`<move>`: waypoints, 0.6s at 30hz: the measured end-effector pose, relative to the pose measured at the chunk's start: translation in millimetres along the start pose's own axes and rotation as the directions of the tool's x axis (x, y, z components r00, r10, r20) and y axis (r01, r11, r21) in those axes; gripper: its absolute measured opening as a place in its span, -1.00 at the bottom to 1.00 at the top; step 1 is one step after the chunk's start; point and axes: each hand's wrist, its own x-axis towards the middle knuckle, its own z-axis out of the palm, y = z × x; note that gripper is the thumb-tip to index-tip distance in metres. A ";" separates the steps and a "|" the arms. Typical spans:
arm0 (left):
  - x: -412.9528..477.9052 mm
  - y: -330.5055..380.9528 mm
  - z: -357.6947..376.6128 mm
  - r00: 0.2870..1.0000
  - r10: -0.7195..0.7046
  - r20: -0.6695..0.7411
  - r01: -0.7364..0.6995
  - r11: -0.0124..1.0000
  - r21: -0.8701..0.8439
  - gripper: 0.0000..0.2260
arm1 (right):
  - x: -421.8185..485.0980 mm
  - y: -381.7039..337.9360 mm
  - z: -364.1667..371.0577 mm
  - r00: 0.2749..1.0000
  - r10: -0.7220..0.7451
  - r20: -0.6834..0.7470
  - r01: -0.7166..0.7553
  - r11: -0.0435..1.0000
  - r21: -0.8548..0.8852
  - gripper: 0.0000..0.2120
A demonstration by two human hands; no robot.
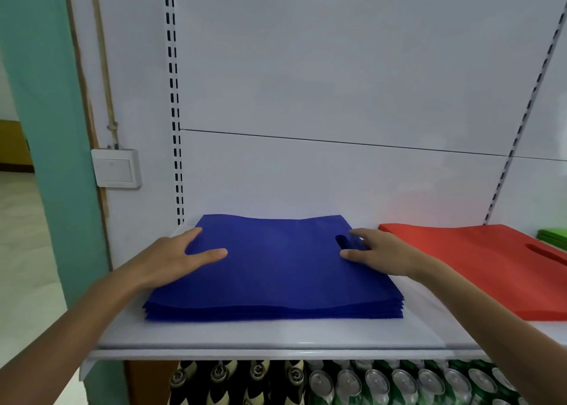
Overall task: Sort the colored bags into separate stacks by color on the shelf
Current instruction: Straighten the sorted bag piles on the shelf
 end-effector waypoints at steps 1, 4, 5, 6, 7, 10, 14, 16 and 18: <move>-0.4 1.0 -0.5 1.000 0.002 0.000 -0.002 1.000 0.004 0.04 | 0.7 0.9 -0.4 1.000 -0.003 -0.004 0.003 1.000 -0.009 -0.42; 0.4 1.1 -7.9 1.000 0.000 0.000 0.000 0.997 -0.071 0.17 | 2.8 2.2 -3.3 1.000 0.016 -0.001 -0.015 0.999 0.045 -0.49; -0.2 0.3 -10.4 1.000 -0.011 -0.011 0.010 0.995 -0.099 0.22 | 3.7 2.2 -3.7 1.000 0.026 -0.009 -0.025 0.997 0.066 -0.50; 0.1 -1.1 -11.0 0.999 -0.024 -0.029 0.021 0.992 -0.124 0.17 | 5.7 2.5 -3.8 0.999 0.037 -0.018 -0.035 0.997 0.074 -0.51; 0.5 -1.7 -9.9 0.998 -0.042 -0.051 0.034 0.989 -0.144 0.03 | 7.4 3.1 -3.6 0.999 0.047 -0.026 -0.045 0.996 0.080 -0.52; 1.0 -2.0 -6.2 0.992 -0.071 -0.105 0.057 0.990 -0.132 -0.37 | 11.4 3.2 -2.2 0.997 0.069 -0.042 -0.065 0.995 0.080 -0.54; 1.0 -0.8 -7.1 0.991 -0.078 -0.113 0.064 0.991 -0.120 -0.40 | 12.6 0.0 -1.3 0.993 0.089 -0.073 -0.084 0.994 0.069 -0.53; -1.5 1.6 -5.4 0.991 -0.066 -0.116 0.052 0.992 -0.119 -0.45 | 12.2 -1.1 1.4 0.994 0.085 -0.072 -0.079 0.994 0.075 -0.54; -6.4 5.1 -3.3 0.993 -0.045 -0.111 0.030 0.991 -0.131 -0.62 | 10.5 -1.6 3.0 0.995 0.068 -0.070 -0.062 0.994 0.086 -0.54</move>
